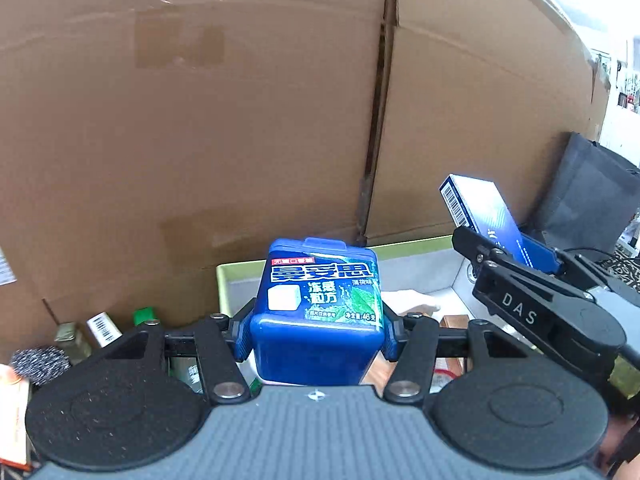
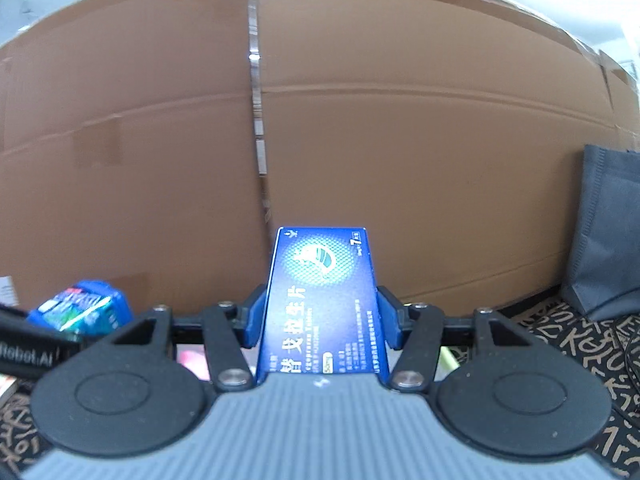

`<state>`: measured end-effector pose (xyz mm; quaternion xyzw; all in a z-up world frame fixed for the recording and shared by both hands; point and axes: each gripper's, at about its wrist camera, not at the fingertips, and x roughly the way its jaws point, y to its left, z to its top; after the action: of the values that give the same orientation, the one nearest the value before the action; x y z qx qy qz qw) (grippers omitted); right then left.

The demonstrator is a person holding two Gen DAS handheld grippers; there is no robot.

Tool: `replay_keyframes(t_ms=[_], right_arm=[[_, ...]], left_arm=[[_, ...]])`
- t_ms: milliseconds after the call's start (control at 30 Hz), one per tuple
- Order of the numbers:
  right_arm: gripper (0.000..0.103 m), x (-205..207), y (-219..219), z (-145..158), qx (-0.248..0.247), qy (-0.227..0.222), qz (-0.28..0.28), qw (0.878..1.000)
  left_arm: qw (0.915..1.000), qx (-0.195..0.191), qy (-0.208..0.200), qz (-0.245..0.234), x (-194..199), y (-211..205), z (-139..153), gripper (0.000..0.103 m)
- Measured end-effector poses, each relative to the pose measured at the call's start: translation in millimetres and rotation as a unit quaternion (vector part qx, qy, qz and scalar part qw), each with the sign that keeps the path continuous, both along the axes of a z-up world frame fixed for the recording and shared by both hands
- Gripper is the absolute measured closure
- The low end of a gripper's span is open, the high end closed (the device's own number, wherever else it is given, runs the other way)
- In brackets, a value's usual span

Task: Organize objects
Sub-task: 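Carry both blue items over the shoe box and open both tools, then grasp the orange-and-white box with left tool while right tool grasps yellow-and-white box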

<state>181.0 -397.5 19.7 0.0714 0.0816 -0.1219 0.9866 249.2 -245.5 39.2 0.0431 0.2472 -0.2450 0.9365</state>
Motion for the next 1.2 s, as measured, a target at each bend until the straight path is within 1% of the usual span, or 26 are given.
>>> replay_keyframes(t_ms=[33, 67, 100, 133, 167, 200, 233, 267, 300, 367, 433, 500, 533, 567, 667, 800, 967, 1067, 1200], right_arm=[[0.047, 3.9, -3.2, -3.5, 0.006, 0.004, 0.001, 1.000], [0.039, 7.6, -5.2, -7.7, 0.008, 0.014, 0.008, 1.000], [0.028, 11.1, -6.4, -12.5, 0.004, 0.029, 0.012, 0.999], [0.028, 11.9, -7.0, -16.8, -0.004, 0.038, 0.003, 0.999], [0.028, 10.9, -7.8, -18.5, -0.015, 0.043, -0.010, 0.999], [0.028, 8.6, -9.7, -17.9, -0.022, 0.044, -0.021, 0.999], [0.026, 4.3, -13.4, -16.0, -0.019, 0.036, -0.034, 0.999], [0.021, -0.3, -17.2, -13.9, -0.008, 0.025, -0.043, 0.999], [0.019, -5.3, -21.2, -11.8, 0.008, 0.013, -0.049, 0.999], [0.018, -13.1, -25.9, -9.3, 0.031, -0.005, -0.048, 0.998], [0.016, -15.1, -24.2, -8.6, 0.040, -0.011, -0.043, 0.998], [0.014, -26.5, -29.1, -9.8, 0.036, -0.009, -0.038, 0.999], [0.014, -24.7, -22.1, -12.5, 0.032, -0.005, -0.035, 0.999], [0.013, -29.1, -15.0, -7.6, 0.029, -0.001, -0.033, 0.999], [0.011, -27.0, -3.1, -8.0, 0.026, 0.011, -0.026, 0.999], [0.004, -30.9, 10.5, -5.5, 0.017, -0.001, -0.016, 1.000], [0.003, -35.2, 26.1, -2.4, 0.006, -0.012, -0.009, 1.000], [0.003, -32.7, 33.6, -2.7, -0.004, -0.010, -0.009, 1.000], [0.002, -33.8, 52.2, -3.8, -0.009, -0.007, 0.009, 1.000]], left_arm=[[1.0000, 0.001, 0.000, -0.005, 3.4, -3.5, -1.7, 0.043], [0.9999, 0.001, 0.002, -0.012, 6.5, -6.6, -3.7, 0.041], [0.9997, 0.000, 0.006, -0.022, 8.8, -8.8, -6.8, 0.028], [0.9997, -0.002, 0.008, -0.023, 10.0, -9.2, -8.8, 0.021], [0.9999, -0.006, 0.005, -0.013, 9.2, -8.0, -10.4, 0.016], [0.9999, -0.012, -0.001, -0.005, 7.8, -6.5, -11.2, 0.016], [0.9999, -0.015, -0.003, -0.006, 7.0, -5.1, -11.6, 0.016], [0.9999, -0.013, -0.001, -0.009, 7.4, -4.1, -11.3, 0.016], [0.9999, -0.011, 0.001, -0.007, 8.7, -2.8, -10.5, 0.016], [0.9999, -0.012, 0.001, -0.002, 7.7, 0.0, -9.5, 0.016], [1.0000, -0.009, -0.002, 0.001, 4.3, 0.7, -7.7, 0.016], [1.0000, -0.005, -0.007, 0.002, 5.9, 0.5, -7.5, 0.015], [1.0000, -0.003, -0.009, 0.002, 4.3, 1.1, -7.5, 0.015], [0.9999, 0.000, -0.011, 0.002, 0.0, 1.8, -7.6, 0.015], [0.9999, 0.009, -0.011, 0.005, -6.4, 5.5, -8.7, 0.015], [0.9999, 0.014, -0.006, 0.008, -12.9, 14.2, -10.5, 0.015], [0.9998, 0.010, 0.003, 0.015, -18.8, 30.8, -10.6, 0.015], [0.9997, 0.007, 0.009, 0.023, -18.9, 42.6, -12.0, 0.015], [0.9992, -0.005, 0.016, 0.037, -22.9, 65.3, -12.8, 0.015]])
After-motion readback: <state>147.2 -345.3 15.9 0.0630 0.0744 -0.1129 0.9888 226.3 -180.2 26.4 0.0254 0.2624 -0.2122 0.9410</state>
